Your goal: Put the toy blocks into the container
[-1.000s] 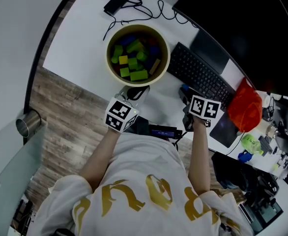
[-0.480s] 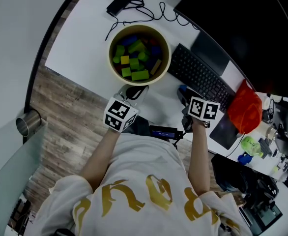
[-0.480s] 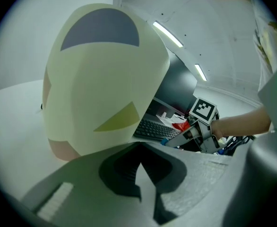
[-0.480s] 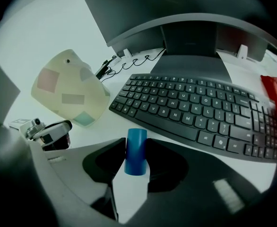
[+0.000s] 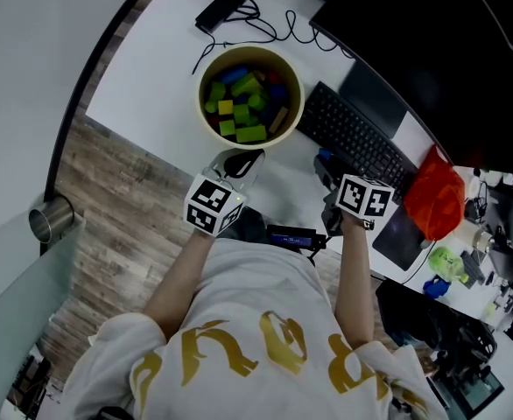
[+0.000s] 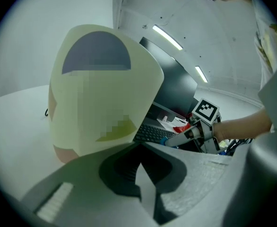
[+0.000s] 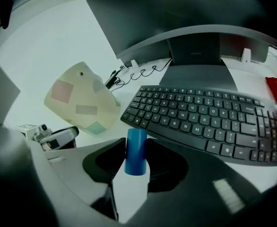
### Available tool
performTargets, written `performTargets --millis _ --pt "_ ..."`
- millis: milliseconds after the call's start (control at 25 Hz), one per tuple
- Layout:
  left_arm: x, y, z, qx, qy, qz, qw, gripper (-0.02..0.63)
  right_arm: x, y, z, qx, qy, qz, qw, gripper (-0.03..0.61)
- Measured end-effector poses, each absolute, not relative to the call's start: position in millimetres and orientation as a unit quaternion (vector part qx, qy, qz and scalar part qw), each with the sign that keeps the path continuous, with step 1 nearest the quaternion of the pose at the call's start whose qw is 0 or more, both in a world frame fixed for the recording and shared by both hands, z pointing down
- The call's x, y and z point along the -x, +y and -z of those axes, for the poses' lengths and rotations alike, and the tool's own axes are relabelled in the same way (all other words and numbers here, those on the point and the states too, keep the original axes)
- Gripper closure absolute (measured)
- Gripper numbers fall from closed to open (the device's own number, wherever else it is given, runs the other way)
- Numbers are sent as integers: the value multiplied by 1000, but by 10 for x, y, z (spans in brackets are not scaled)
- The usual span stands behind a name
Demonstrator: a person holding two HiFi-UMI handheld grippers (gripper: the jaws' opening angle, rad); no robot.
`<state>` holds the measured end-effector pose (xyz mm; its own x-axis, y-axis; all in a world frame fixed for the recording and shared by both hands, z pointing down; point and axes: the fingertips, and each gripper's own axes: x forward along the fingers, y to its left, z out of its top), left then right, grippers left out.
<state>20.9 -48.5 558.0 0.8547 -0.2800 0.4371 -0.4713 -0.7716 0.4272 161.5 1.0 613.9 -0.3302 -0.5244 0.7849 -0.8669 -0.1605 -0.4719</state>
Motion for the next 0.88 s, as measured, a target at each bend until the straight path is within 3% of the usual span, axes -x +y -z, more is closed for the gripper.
performTargets --millis 880 --pt "-17 -582 -5031 -934 -229 -126 243 607 -1347 -446 -5330 -558 -713 -417 75 414"
